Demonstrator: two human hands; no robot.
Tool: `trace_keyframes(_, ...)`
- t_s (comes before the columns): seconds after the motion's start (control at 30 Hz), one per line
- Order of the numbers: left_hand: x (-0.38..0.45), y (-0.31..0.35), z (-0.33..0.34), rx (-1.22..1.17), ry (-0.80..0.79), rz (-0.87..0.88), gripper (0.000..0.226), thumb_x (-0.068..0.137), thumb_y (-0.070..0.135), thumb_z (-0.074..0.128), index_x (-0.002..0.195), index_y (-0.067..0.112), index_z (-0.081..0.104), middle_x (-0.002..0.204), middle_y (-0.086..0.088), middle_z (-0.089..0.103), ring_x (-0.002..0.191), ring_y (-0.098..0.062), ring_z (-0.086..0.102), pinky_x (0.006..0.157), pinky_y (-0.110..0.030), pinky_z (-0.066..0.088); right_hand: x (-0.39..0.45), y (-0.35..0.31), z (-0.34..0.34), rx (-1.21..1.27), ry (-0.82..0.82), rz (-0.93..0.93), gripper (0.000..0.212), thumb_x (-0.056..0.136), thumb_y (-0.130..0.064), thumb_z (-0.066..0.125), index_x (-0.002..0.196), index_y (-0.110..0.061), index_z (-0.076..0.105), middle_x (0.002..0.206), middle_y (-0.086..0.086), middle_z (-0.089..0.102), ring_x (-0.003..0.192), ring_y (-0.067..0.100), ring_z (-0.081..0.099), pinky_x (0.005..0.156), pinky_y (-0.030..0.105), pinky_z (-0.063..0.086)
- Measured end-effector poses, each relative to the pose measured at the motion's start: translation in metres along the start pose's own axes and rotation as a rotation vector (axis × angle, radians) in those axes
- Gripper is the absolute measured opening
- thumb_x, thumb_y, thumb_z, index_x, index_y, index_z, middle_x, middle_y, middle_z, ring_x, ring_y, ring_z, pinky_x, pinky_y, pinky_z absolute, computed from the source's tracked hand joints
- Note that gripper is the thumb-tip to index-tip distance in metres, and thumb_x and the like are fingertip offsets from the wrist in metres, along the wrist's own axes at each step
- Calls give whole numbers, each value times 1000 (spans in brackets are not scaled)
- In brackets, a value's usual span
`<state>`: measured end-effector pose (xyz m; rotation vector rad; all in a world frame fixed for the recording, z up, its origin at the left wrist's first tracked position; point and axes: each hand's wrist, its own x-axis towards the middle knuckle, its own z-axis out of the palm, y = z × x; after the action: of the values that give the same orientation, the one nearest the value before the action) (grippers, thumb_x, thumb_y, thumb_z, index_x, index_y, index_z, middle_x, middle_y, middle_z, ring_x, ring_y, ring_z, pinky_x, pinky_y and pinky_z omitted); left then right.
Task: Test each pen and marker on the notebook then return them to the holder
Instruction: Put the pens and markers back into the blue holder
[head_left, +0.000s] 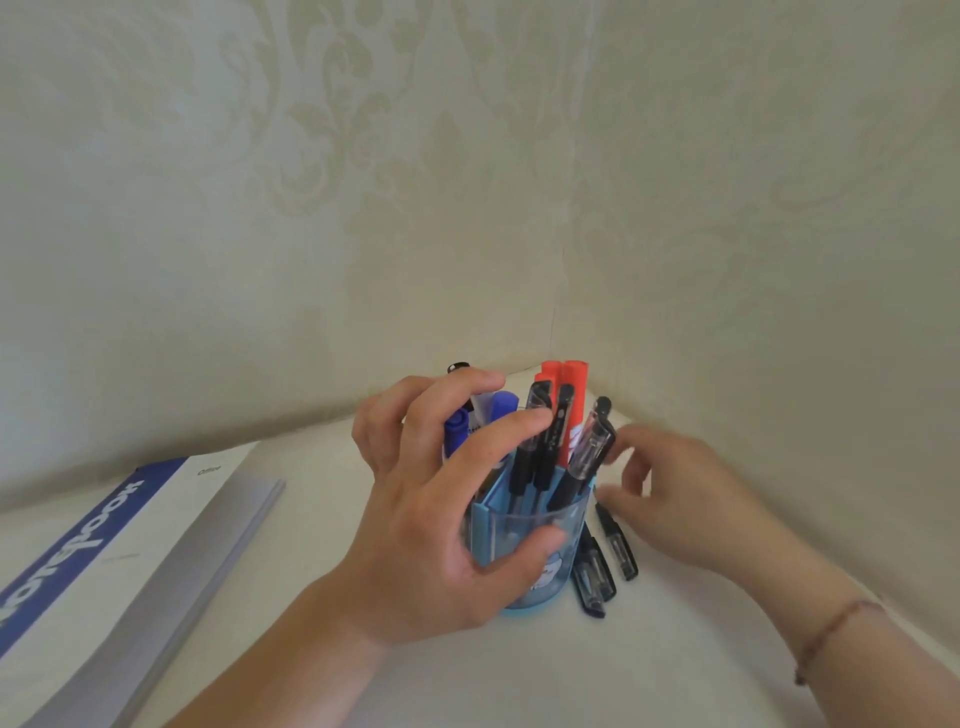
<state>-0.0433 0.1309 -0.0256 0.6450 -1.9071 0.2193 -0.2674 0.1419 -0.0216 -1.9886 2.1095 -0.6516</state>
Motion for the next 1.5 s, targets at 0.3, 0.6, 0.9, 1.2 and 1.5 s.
trace_keyframes(0.3, -1, -1, 0, -9, 8, -24, 63, 71, 51, 71, 125, 24, 52, 135, -1, 39, 126, -25, 33, 98, -57, 32, -9, -11, -16, 214, 183, -6, 31, 89, -5, 53, 93, -36, 60, 70, 4, 68, 54, 23, 64, 53, 31, 51)
trace_keyframes(0.6, 0, 8, -1, -80, 52, 0, 62, 69, 42, 59, 126, 19, 50, 131, -4, 38, 123, -36, 36, 104, -50, 28, -27, -23, -50, 1271, 461, -114, 11, 90, -10, 57, 95, -14, 66, 63, 1, 58, 34, 19, 41, 37, 22, 30)
trace_keyframes(0.9, 1, 4, -1, -46, 38, 0, 68, 68, 42, 70, 129, 22, 47, 133, 1, 35, 124, -29, 36, 98, -56, 32, -32, -32, -47, 1327, 530, -465, 22, 88, -43, 60, 104, -30, 64, 92, -13, 60, 87, 17, 53, 76, 32, 45)
trace_keyframes(1.2, 2, 4, 0, -40, 37, -5, 69, 67, 41, 72, 129, 23, 47, 133, 3, 33, 124, -29, 35, 98, -59, 32, -31, -44, -28, 1037, 620, -499, 55, 83, -26, 68, 130, -34, 42, 94, 5, 67, 80, 25, 70, 81, 40, 57)
trace_keyframes(1.5, 1, 4, -2, -49, 27, 1, 64, 69, 39, 67, 128, 21, 49, 133, 0, 35, 123, -32, 37, 100, -55, 31, -12, -14, -6, 305, 260, -324, 38, 91, -16, 57, 98, -53, 54, 89, -15, 59, 70, 12, 59, 62, 23, 47)
